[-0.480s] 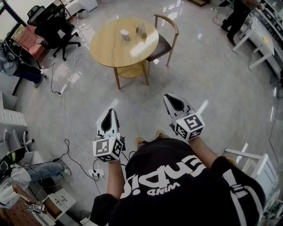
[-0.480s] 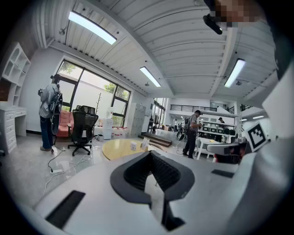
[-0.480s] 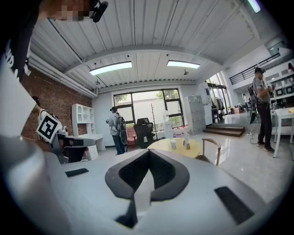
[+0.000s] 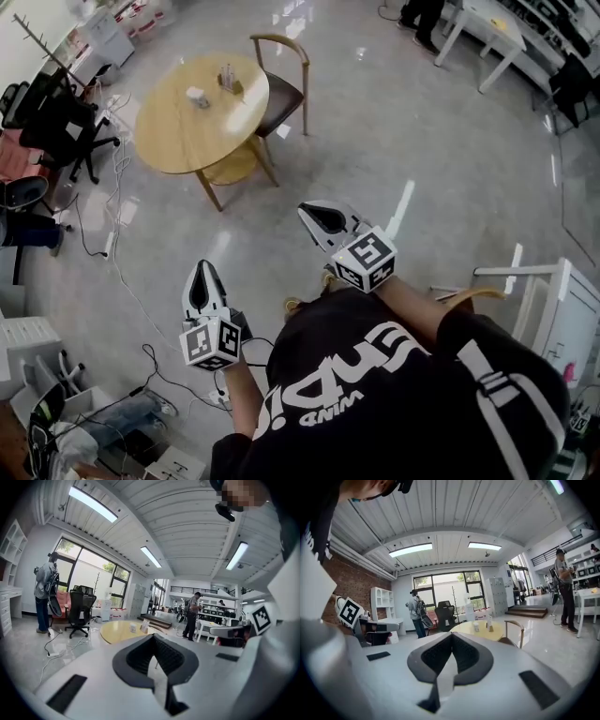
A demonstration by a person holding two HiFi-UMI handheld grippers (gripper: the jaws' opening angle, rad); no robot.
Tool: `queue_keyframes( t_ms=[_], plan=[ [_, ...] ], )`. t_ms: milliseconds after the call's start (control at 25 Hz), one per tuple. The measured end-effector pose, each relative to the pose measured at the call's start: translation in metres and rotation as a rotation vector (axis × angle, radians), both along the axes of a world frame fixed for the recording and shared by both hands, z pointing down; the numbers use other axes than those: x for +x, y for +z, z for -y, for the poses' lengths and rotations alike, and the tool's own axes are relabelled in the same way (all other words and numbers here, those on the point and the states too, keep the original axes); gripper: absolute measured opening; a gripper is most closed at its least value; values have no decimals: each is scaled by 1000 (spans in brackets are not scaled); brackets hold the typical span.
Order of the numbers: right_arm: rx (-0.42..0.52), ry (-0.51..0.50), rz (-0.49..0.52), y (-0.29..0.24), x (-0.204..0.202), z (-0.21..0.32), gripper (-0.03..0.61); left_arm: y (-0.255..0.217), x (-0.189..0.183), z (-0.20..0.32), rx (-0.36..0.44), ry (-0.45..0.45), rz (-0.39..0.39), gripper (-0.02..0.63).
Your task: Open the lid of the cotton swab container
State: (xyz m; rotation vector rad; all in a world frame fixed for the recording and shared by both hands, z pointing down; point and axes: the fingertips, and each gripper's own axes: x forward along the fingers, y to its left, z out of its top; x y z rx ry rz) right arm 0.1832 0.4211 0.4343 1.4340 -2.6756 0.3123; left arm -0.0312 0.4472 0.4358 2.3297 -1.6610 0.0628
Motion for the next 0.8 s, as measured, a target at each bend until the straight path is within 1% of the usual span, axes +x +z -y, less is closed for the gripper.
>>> queue_keyframes(
  t_ms=[200, 360, 560, 800],
  plan=[
    [-18, 52, 7, 2, 1, -2, 2, 4, -2, 5, -4, 27, -7, 9],
    [-7, 64, 3, 4, -2, -5, 2, 9, -5, 5, -3, 43, 4, 9],
    [1, 104, -2, 12, -3, -12, 2, 20, -5, 13, 3, 88, 3, 9],
    [-13, 139, 1, 17, -8, -21, 3, 26, -8, 15, -13, 135, 8, 9]
  ],
)
